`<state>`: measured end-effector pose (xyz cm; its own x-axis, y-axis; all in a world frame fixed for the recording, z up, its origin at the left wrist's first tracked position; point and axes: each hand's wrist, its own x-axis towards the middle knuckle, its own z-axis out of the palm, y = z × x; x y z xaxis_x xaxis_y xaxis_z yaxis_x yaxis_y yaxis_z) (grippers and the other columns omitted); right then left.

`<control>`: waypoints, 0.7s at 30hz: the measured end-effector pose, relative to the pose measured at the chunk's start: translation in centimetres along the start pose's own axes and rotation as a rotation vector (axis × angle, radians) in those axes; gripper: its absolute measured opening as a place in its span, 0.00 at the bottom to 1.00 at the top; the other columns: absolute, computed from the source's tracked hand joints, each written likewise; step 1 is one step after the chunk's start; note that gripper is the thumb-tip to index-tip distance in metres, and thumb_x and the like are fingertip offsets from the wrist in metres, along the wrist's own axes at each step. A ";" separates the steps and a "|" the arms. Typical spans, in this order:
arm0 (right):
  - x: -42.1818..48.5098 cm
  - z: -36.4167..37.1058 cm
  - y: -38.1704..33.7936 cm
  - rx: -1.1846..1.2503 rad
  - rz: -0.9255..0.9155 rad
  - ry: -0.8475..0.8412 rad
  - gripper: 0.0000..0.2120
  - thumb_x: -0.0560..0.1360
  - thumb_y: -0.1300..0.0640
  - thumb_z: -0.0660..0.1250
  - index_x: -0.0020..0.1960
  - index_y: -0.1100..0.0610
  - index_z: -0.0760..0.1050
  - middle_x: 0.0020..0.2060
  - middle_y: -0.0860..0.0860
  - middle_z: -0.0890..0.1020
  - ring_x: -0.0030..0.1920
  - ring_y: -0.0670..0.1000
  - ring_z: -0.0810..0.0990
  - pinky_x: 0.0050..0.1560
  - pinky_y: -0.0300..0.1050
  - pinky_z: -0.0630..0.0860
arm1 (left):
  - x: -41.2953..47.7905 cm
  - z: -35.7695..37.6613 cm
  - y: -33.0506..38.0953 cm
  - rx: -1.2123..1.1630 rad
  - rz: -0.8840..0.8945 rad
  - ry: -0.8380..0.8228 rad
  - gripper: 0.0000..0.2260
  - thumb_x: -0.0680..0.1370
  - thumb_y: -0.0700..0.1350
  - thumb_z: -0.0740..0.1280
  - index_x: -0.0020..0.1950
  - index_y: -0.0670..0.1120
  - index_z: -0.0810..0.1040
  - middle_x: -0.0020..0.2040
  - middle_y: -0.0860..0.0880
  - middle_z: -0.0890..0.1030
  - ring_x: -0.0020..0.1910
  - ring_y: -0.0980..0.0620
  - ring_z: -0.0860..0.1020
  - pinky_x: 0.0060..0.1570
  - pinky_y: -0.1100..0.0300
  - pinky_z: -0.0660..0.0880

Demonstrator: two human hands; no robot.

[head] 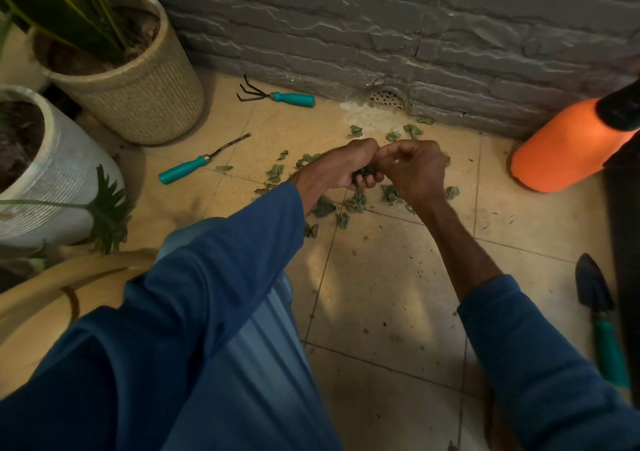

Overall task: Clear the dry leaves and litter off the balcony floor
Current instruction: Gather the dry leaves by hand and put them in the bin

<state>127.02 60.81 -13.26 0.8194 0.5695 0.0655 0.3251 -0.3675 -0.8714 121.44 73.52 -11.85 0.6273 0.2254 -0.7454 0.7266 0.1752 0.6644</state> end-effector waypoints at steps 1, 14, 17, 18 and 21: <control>-0.1 0.1 0.1 -0.004 -0.025 -0.027 0.03 0.72 0.57 0.77 0.46 0.55 0.87 0.36 0.47 0.86 0.34 0.41 0.83 0.38 0.38 0.80 | -0.2 -0.2 0.0 0.004 0.004 0.011 0.11 0.80 0.41 0.51 0.51 0.42 0.73 0.30 0.48 0.74 0.24 0.55 0.66 0.21 0.65 0.58; -5.2 7.6 7.6 -0.348 0.004 -0.352 0.04 0.73 0.61 0.75 0.47 0.59 0.83 0.44 0.54 0.84 0.41 0.53 0.82 0.40 0.46 0.79 | -2.2 -6.0 -3.0 0.152 0.006 0.303 0.14 0.82 0.43 0.55 0.41 0.46 0.76 0.31 0.53 0.72 0.24 0.57 0.62 0.23 0.64 0.55; -6.1 10.1 8.7 -0.497 -0.029 -0.388 0.08 0.77 0.59 0.70 0.54 0.61 0.79 0.48 0.58 0.82 0.46 0.58 0.83 0.45 0.52 0.82 | -3.0 -7.2 -3.6 0.144 -0.005 0.329 0.14 0.83 0.43 0.54 0.42 0.46 0.76 0.32 0.53 0.71 0.24 0.57 0.62 0.22 0.65 0.56; -6.2 10.5 9.1 -0.535 -0.049 -0.385 0.07 0.78 0.60 0.68 0.55 0.61 0.79 0.49 0.59 0.82 0.47 0.58 0.82 0.46 0.53 0.83 | -3.2 -7.5 -3.8 0.144 -0.007 0.336 0.14 0.83 0.43 0.54 0.43 0.46 0.76 0.32 0.53 0.71 0.24 0.57 0.62 0.22 0.64 0.56; -6.0 11.2 9.4 -0.594 -0.060 -0.368 0.06 0.79 0.61 0.66 0.54 0.60 0.80 0.51 0.58 0.81 0.49 0.57 0.82 0.49 0.52 0.83 | -3.8 -8.3 -4.2 0.159 -0.009 0.363 0.14 0.83 0.44 0.55 0.43 0.46 0.77 0.31 0.53 0.72 0.24 0.57 0.63 0.22 0.65 0.57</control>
<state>119.85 62.15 -27.29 0.6133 0.7745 -0.1552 0.6535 -0.6078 -0.4511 113.66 79.85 -11.35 0.5016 0.5538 -0.6646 0.7837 0.0344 0.6202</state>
